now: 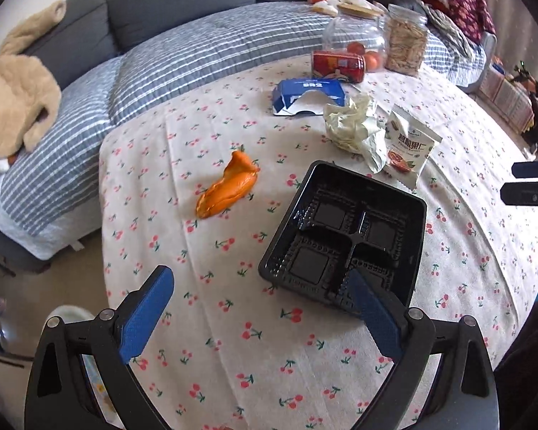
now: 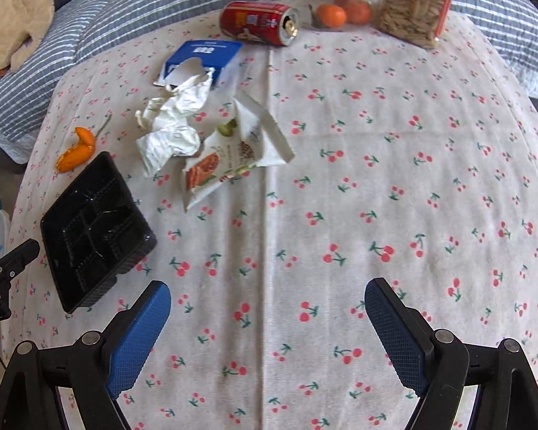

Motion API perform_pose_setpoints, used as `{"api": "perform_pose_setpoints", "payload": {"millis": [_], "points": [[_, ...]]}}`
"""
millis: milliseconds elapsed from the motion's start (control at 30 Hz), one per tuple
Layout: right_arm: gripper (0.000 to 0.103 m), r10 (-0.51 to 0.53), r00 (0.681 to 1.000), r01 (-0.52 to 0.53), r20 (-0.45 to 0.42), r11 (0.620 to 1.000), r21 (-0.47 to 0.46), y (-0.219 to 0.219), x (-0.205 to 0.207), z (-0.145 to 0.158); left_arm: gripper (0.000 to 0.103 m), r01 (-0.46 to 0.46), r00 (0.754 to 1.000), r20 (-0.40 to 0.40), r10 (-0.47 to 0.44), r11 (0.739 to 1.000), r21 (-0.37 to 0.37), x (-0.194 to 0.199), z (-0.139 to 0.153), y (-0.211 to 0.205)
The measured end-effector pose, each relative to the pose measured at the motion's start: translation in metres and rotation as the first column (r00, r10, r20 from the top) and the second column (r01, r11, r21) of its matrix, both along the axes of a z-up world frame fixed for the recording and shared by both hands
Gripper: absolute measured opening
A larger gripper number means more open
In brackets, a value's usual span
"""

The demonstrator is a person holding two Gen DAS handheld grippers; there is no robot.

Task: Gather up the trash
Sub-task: 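Move the left tool to the black plastic tray and grasp its rim, then grasp the white snack bag with the right tool while the left tool lifts the tray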

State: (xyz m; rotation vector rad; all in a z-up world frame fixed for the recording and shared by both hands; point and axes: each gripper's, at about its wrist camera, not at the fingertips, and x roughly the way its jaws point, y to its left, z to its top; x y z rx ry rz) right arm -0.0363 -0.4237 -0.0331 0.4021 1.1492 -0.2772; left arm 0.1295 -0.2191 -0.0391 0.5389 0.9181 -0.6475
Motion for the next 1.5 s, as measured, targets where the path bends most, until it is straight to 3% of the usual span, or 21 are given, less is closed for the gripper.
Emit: {"api": "perform_pose_setpoints", "payload": {"millis": [133,333,433,500,633,800,1100,1233,1500], "points": [[0.091,-0.028,0.999,0.028,-0.016,1.0,-0.003,-0.016,-0.007,-0.004,0.098,0.068,0.997,-0.045,-0.067,0.997,0.024,0.006,-0.017,-0.017],[0.091,-0.037,0.999,0.037,-0.035,0.999,-0.005,-0.028,-0.013,-0.01,0.09,0.13,0.983,-0.135,-0.123,0.991,0.043,0.012,-0.036,-0.032],[0.091,-0.044,0.998,0.044,-0.043,0.999,0.0,-0.031,-0.013,-0.013,0.083,0.143,0.978,-0.159,-0.134,0.988,0.049,0.012,-0.041,-0.038],[0.091,-0.047,0.998,0.047,-0.045,0.999,0.002,-0.032,-0.012,-0.015,0.07,0.143,0.974,-0.183,-0.134,0.989,0.036,0.013,-0.043,-0.04],[0.091,-0.048,0.998,0.048,-0.046,0.999,0.005,-0.031,-0.007,-0.017,0.067,0.109,0.964,-0.239,-0.117,0.993,-0.045,0.013,-0.04,-0.038],[0.091,-0.064,0.997,0.065,-0.042,0.998,0.003,-0.032,0.003,-0.018,0.065,0.058,0.971,-0.228,-0.071,0.996,-0.064,0.005,-0.027,-0.031],[0.089,-0.115,0.993,0.115,-0.005,0.992,0.059,-0.033,0.038,-0.028,0.065,-0.13,0.975,-0.191,0.113,0.988,-0.083,0.012,-0.005,0.013],[0.079,-0.118,0.993,0.119,-0.009,0.988,0.102,-0.029,0.057,-0.037,0.065,-0.211,0.968,-0.163,0.192,0.972,-0.103,0.023,0.003,0.034],[0.057,-0.132,0.991,0.13,0.004,0.978,0.163,-0.014,0.086,-0.049,0.066,-0.308,0.94,-0.195,0.28,0.942,-0.134,0.038,0.006,0.068]]}}
